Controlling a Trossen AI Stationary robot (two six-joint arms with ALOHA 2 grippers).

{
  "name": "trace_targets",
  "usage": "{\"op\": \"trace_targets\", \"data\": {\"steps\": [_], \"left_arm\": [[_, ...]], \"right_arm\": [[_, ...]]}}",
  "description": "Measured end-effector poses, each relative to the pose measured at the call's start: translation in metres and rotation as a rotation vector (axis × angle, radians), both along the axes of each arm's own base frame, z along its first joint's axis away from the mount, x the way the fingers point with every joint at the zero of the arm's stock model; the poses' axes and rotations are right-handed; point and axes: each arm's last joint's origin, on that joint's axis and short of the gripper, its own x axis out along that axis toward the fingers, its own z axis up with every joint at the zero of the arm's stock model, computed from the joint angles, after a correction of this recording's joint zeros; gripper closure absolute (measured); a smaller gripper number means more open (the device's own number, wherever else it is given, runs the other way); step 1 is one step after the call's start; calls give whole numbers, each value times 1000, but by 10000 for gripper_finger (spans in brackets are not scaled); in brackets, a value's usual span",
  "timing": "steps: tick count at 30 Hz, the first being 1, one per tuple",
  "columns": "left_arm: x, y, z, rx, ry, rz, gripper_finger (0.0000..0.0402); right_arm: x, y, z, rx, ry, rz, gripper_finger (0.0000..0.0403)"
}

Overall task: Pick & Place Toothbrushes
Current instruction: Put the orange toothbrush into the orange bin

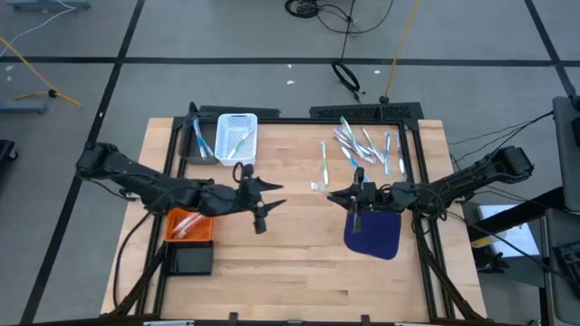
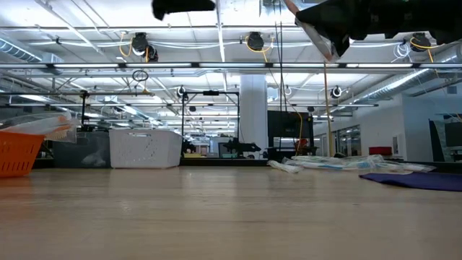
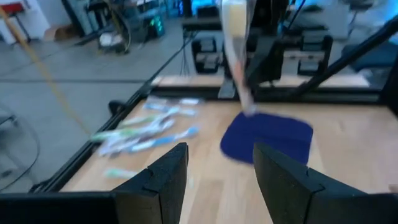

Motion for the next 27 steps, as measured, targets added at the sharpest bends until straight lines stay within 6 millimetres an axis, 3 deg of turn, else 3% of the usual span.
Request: {"op": "trace_targets", "data": {"steps": [11,27], "left_arm": [[47,18,-20,-43,-206,-91,218],[77,33,-43,-116,-445,-220,218]], "right_arm": [[0,1,1,-2,-5,6,388],[-1,5,3,-18,-26,23,388]]}}
